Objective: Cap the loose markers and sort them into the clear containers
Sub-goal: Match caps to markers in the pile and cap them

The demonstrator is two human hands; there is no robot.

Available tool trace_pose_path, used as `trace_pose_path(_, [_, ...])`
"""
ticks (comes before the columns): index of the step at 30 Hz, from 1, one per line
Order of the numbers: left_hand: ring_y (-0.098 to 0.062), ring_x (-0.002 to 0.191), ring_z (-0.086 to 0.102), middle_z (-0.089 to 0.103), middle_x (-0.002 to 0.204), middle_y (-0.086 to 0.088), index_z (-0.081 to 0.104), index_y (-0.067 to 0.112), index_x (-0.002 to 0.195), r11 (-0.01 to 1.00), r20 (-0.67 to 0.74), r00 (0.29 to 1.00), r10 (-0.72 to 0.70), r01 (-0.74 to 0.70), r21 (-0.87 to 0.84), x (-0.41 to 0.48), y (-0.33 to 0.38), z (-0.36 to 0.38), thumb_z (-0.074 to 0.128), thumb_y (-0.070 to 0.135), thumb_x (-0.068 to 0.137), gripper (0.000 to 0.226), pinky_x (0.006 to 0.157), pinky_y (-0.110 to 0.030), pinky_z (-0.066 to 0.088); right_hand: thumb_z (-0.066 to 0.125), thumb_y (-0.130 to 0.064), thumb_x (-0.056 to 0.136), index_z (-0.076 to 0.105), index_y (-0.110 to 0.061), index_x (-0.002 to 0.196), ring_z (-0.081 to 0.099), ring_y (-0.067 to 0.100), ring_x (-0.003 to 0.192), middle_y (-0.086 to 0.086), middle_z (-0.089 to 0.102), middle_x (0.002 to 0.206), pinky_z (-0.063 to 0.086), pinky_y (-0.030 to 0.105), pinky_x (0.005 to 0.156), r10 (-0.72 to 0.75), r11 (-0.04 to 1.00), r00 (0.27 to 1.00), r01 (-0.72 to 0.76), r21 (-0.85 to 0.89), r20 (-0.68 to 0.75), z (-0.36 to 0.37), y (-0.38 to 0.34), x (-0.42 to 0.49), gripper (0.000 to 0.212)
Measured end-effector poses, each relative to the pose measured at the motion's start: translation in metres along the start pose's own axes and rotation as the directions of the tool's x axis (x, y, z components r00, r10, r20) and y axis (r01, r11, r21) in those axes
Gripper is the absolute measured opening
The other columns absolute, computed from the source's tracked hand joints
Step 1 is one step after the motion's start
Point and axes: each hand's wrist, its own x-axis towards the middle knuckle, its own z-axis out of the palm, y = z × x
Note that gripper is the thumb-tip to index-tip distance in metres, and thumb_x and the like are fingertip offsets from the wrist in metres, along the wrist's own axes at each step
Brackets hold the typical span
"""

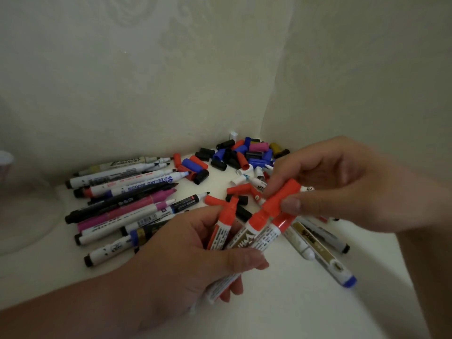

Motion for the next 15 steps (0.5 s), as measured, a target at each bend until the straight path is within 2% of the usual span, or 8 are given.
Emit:
trace_pose_path(3, [-0.022,0.060,0.069,0.078,0.089,-0.009,0.075,0.031,0.089,1.000,-0.013,1.000,-0.003,0.003,0.016,0.000,-0.001,0.000,0.079,0.031,0.063,0.027,0.054,-0.031,0.056,0.073,-0.017,0.085,0.076,-0.016,0.101,0.069,0.023,0.098,0.001,0.073,0.097,0.054,0.040,0.089,0.037,0.980,0.998,-0.028,-0.197,0.042,0.008,0.002,0.004,0.016])
trace_pose_path(5, [-0.022,0.060,0.069,0.079,0.089,-0.006,0.075,0.030,0.090,1.000,-0.032,0.999,0.005,-0.004,0.014,0.000,-0.002,0.000,0.077,0.028,0.068,0.022,0.053,-0.031,0.057,0.073,-0.024,0.087,0.076,-0.022,0.102,0.069,0.025,0.102,-0.002,0.074,0.100,0.053,0.046,0.092,0.052,0.968,0.998,-0.044,-0.249,0.027,0.010,0.001,0.006,0.015])
trace_pose_path(7, [-0.024,0.060,0.069,0.079,0.088,-0.006,0.075,0.029,0.090,1.000,-0.047,0.999,0.019,-0.018,0.008,0.000,-0.004,0.000,0.075,0.027,0.070,0.020,0.053,-0.032,0.057,0.072,-0.028,0.089,0.076,-0.024,0.101,0.069,0.023,0.101,-0.003,0.074,0.099,0.053,0.046,0.089,0.070,0.961,0.997,-0.062,-0.270,0.018,0.011,-0.001,0.006,0.013])
trace_pose_path(11, [-0.024,0.060,0.069,0.078,0.088,-0.007,0.075,0.030,0.091,0.999,-0.058,0.998,0.034,-0.034,-0.006,-0.003,-0.005,0.000,0.075,0.030,0.070,0.021,0.053,-0.033,0.056,0.071,-0.034,0.089,0.077,-0.019,0.091,0.068,0.021,0.088,-0.005,0.073,0.088,0.053,0.035,0.077,0.052,0.952,0.999,-0.053,-0.301,-0.014,0.016,-0.002,0.010,0.016])
trace_pose_path(15, [-0.023,0.059,0.068,0.078,0.087,-0.008,0.075,0.029,0.092,0.999,-0.050,0.998,0.037,-0.038,-0.028,-0.005,-0.004,0.000,0.074,0.029,0.071,0.021,0.052,-0.032,0.055,0.072,-0.035,0.087,0.077,-0.019,0.087,0.065,0.026,0.086,0.000,0.071,0.085,0.053,0.044,0.077,0.015,0.948,1.000,-0.018,-0.317,-0.013,0.021,0.000,0.012,0.017])
